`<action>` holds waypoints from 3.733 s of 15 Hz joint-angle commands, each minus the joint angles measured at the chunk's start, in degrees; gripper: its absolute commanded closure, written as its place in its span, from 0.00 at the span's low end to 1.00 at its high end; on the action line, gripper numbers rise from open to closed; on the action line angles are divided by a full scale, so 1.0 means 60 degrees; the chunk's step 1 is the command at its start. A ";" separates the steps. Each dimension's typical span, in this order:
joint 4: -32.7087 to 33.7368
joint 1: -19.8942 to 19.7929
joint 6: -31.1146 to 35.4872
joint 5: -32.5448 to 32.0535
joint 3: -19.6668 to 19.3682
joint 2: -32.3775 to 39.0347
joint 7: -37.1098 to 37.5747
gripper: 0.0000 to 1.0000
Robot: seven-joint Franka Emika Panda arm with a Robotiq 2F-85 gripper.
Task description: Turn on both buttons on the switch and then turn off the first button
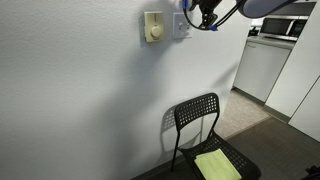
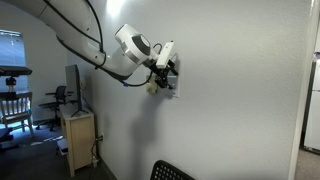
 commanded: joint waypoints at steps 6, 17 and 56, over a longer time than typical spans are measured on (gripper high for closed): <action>0.0951 -0.0091 -0.1079 0.1433 0.0254 0.0620 -0.1410 0.00; 0.0224 -0.0206 -0.1081 0.1066 -0.0164 -0.0125 -0.0583 0.00; 0.1626 0.0148 -0.2751 0.2614 0.0476 0.0844 -0.1583 0.00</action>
